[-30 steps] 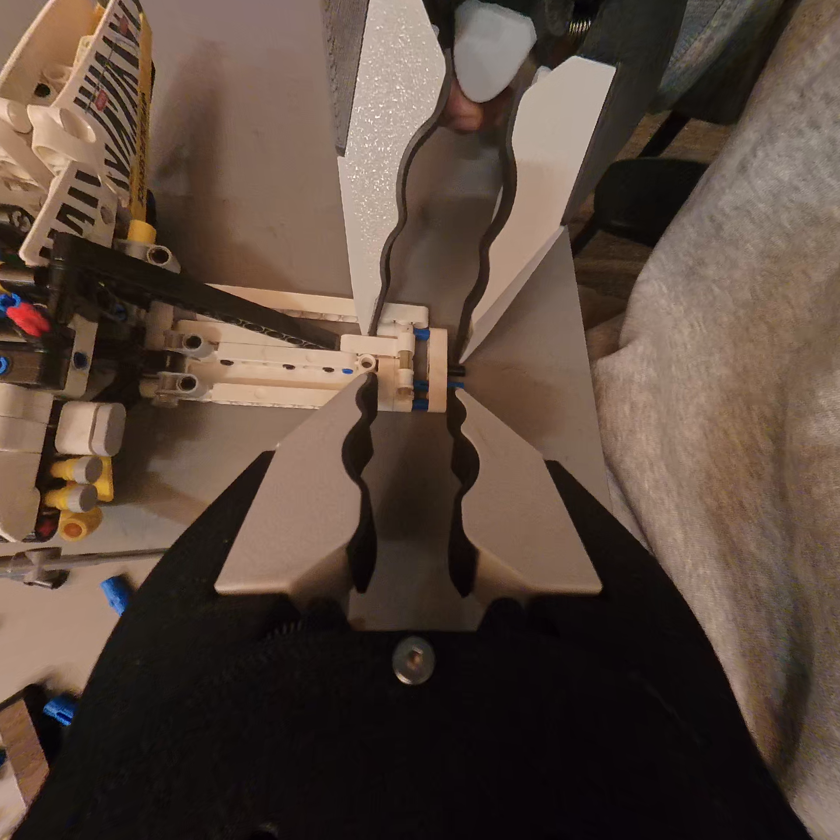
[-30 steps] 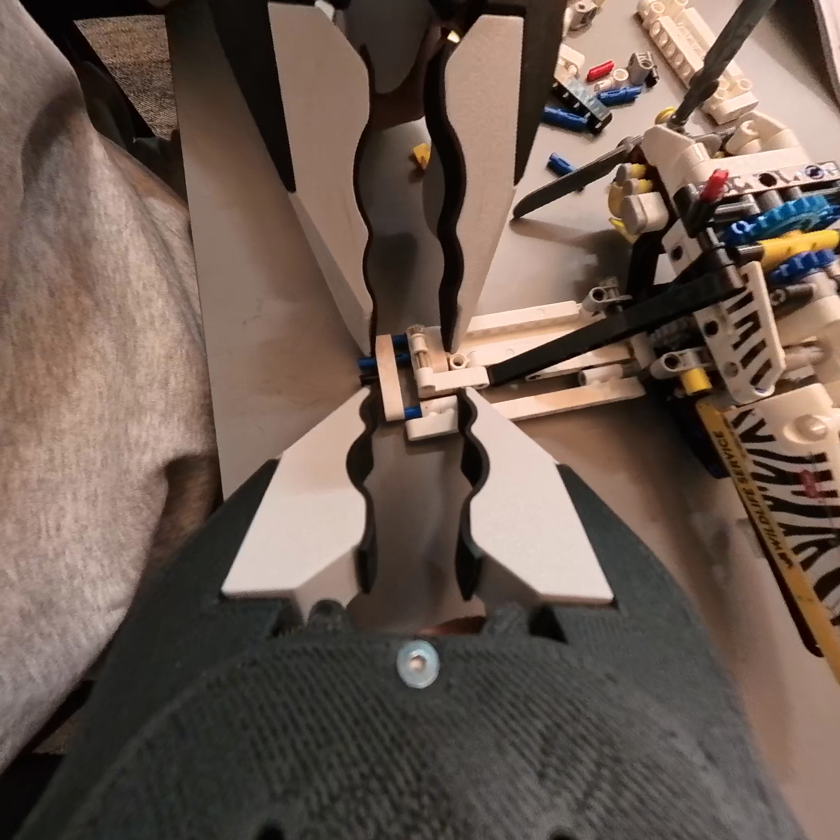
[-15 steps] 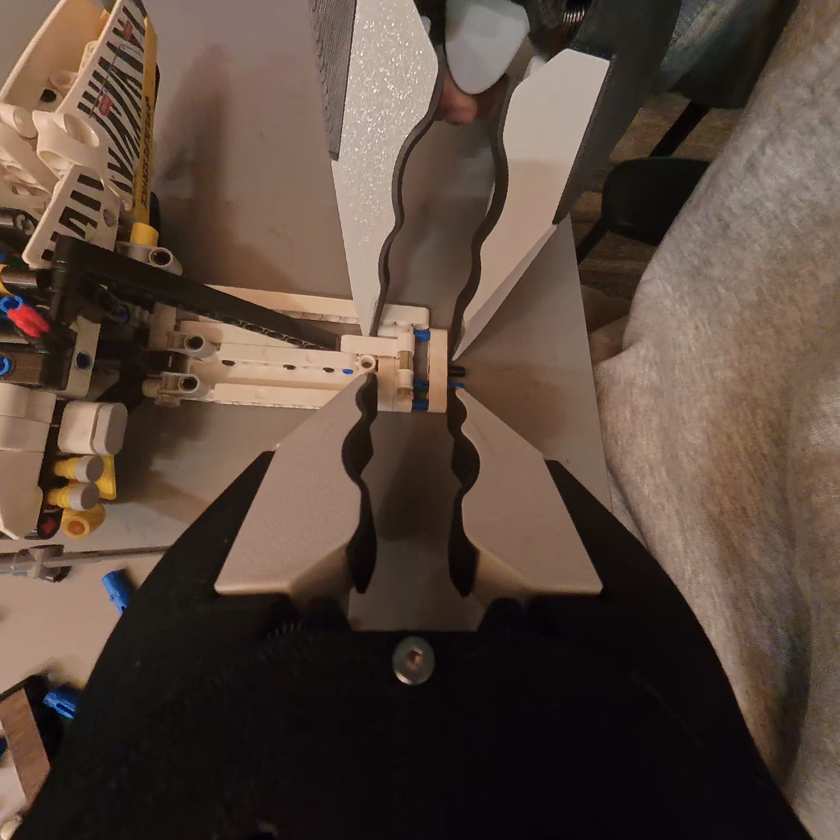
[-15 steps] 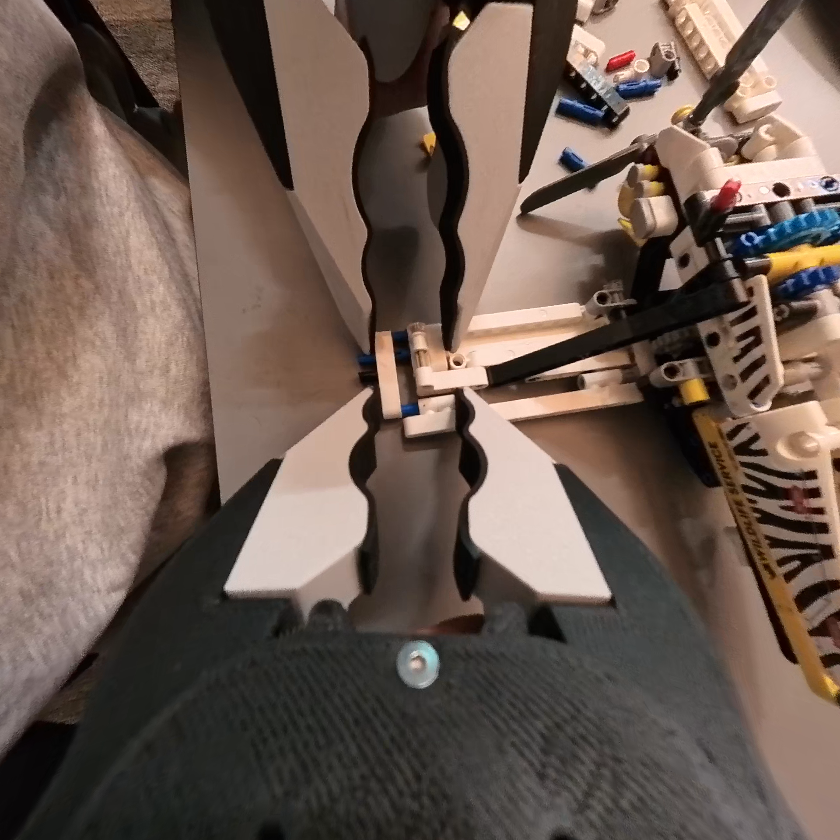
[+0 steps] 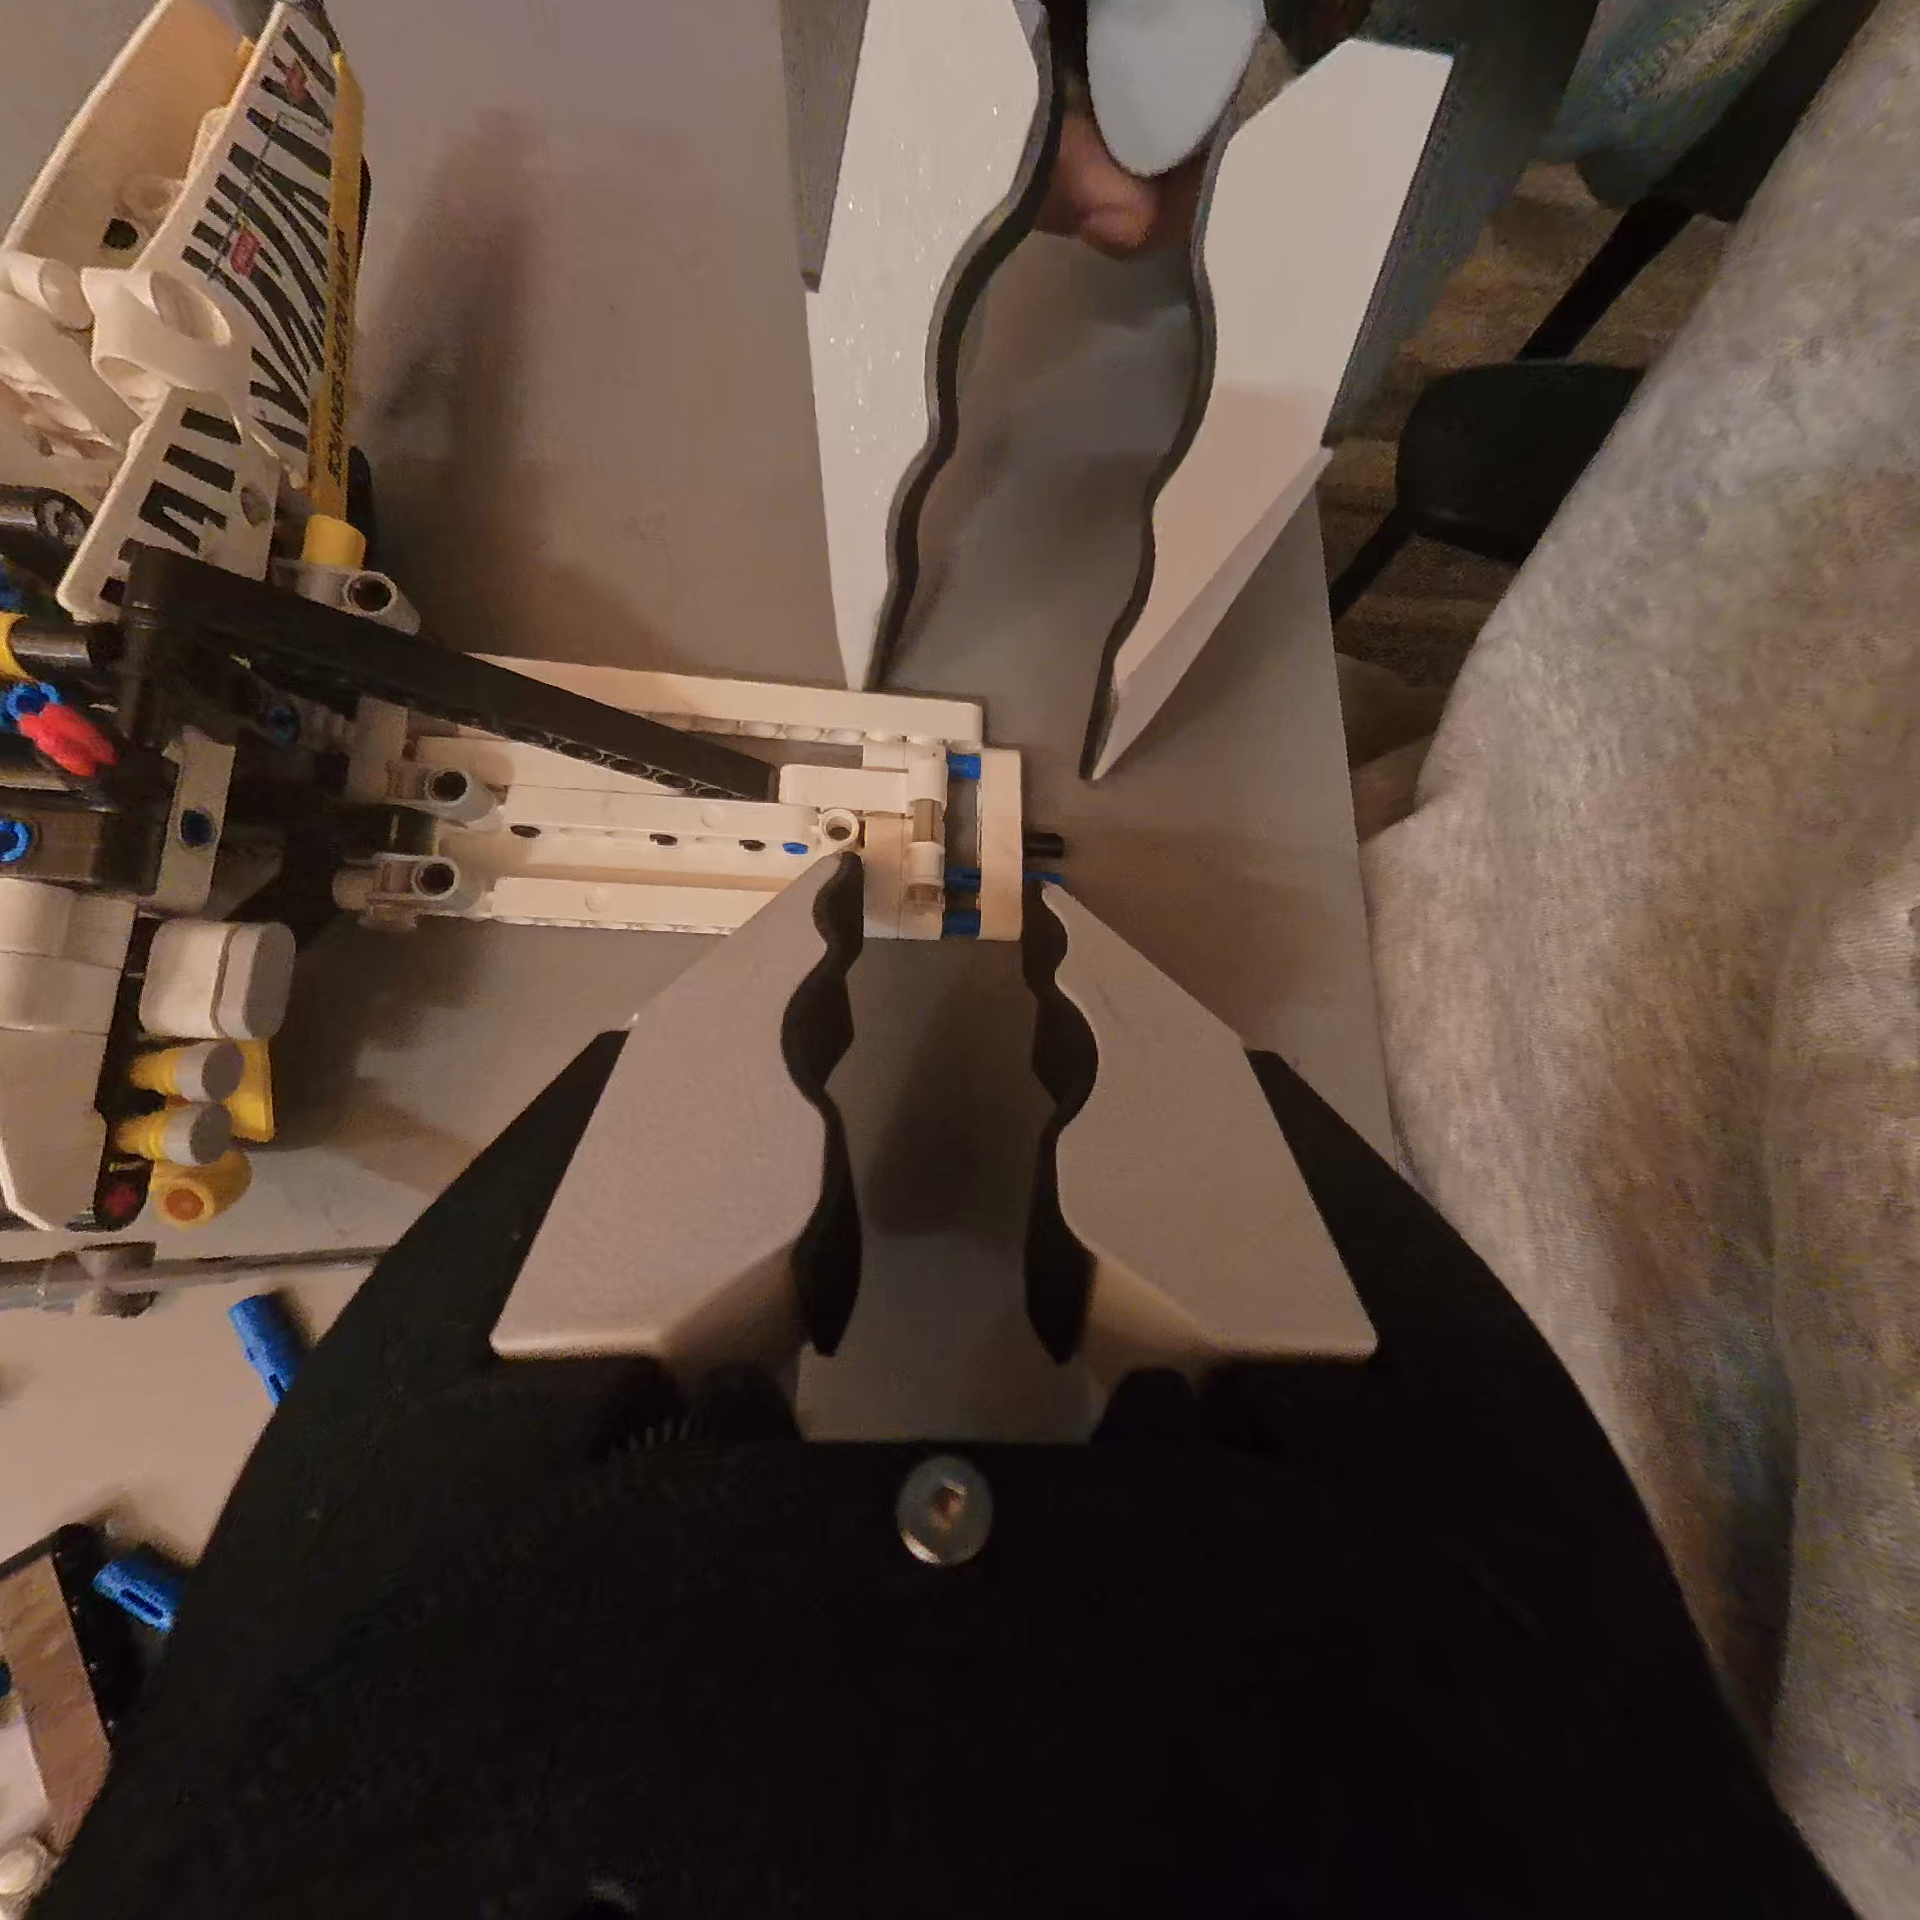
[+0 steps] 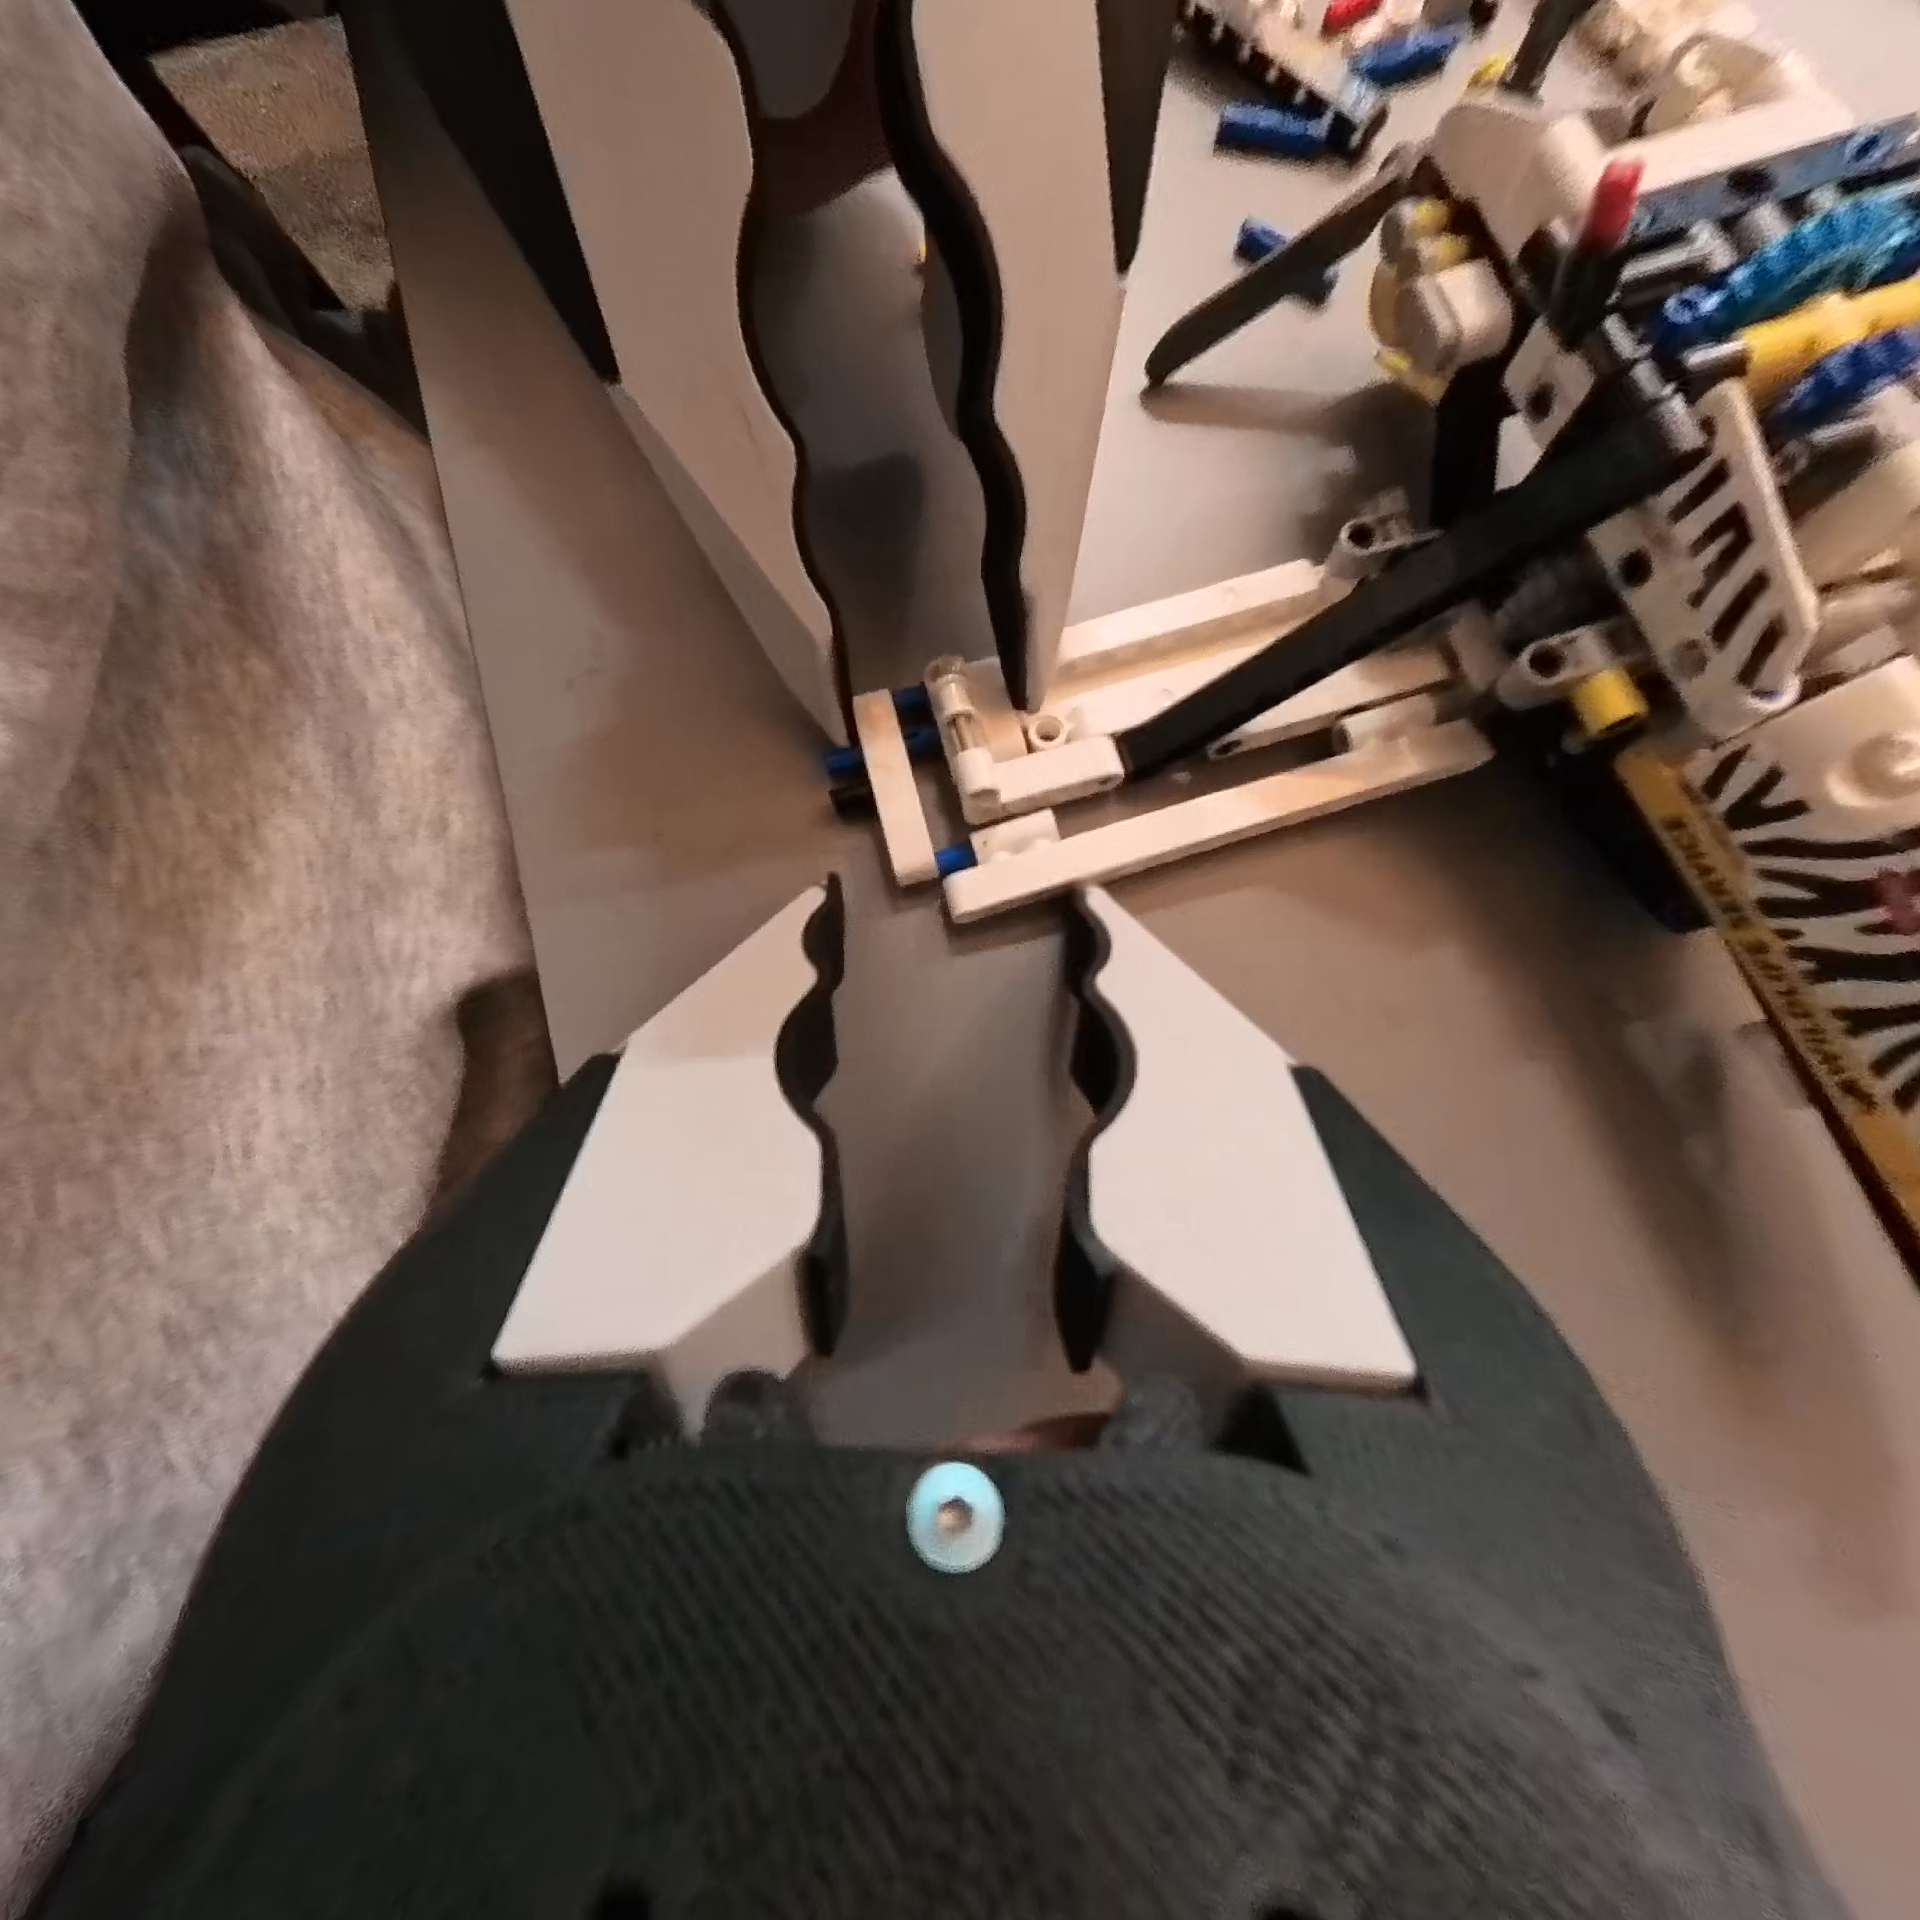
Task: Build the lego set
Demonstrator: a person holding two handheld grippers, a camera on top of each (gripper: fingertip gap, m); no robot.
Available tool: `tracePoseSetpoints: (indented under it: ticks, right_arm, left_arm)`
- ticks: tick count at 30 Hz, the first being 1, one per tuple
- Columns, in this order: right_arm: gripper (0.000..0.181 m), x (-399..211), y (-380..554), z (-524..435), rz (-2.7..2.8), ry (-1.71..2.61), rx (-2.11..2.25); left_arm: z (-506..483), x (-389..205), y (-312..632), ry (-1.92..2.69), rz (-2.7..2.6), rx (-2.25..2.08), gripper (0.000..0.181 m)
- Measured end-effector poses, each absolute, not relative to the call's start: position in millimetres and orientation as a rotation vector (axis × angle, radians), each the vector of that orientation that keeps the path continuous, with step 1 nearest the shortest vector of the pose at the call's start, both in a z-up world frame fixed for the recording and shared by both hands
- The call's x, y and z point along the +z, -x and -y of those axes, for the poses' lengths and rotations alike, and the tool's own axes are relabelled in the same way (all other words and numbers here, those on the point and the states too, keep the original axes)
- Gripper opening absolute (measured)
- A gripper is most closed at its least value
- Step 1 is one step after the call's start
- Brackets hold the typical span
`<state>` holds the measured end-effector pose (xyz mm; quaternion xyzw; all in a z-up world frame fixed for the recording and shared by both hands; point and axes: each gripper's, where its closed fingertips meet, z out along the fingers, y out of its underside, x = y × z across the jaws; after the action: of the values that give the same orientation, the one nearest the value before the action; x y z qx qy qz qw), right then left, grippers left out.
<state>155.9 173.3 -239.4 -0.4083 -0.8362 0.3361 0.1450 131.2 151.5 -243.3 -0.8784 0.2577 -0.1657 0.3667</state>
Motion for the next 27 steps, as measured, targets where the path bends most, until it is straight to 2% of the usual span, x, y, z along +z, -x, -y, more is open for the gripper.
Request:
tracePoseSetpoints:
  ticks: [12, 15, 27]
  right_arm:
    - [0.039, -244.0, -142.3, -173.4, 2.417, 1.152, 0.884]
    - [0.029, -244.3, -137.9, -176.2, 2.411, 1.132, 0.858]
    - [0.024, -245.6, -135.5, -175.5, 2.462, 1.103, 0.801]
  left_arm:
    - [-152.6, -243.5, -130.9, 2.255, -0.661, -0.397, 0.029]
    - [-152.4, -243.5, -131.6, 2.253, -0.670, -0.398, 0.029]
    - [-153.2, -243.6, -129.8, 2.253, -0.676, -0.398, 0.029]
